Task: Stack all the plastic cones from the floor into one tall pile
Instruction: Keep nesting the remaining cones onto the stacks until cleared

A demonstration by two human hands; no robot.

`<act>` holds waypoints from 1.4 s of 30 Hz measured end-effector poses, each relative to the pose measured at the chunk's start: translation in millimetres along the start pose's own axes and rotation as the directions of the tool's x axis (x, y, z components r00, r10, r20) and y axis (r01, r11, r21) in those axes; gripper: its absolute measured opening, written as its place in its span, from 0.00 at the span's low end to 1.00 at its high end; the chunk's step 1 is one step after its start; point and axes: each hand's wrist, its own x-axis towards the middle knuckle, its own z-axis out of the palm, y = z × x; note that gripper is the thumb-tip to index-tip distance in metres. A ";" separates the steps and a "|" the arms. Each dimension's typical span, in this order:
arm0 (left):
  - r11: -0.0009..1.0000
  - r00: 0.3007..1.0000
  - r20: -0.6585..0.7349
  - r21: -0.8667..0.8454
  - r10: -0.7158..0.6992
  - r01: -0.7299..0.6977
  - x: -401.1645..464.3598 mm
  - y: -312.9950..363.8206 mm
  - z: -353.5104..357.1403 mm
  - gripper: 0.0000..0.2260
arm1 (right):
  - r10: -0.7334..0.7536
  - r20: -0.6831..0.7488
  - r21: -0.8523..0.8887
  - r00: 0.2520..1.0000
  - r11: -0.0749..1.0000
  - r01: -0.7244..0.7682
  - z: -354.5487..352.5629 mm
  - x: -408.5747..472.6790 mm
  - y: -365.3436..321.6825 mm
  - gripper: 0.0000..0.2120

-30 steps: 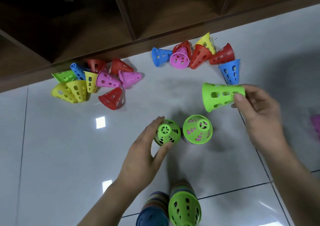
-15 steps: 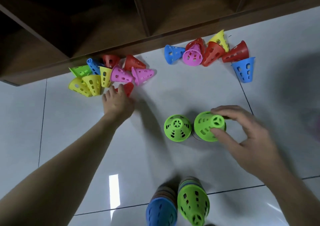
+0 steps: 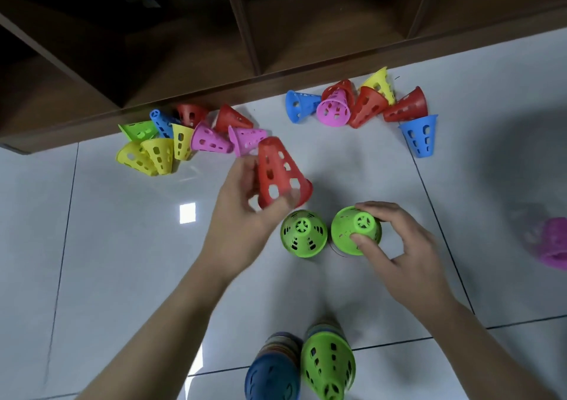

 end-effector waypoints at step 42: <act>0.981 0.994 0.107 0.188 0.035 -0.055 -44.3 -65.9 41.9 0.20 | 0.022 0.009 0.067 1.000 0.997 -0.022 -30.2 1.1 -58.1 0.19</act>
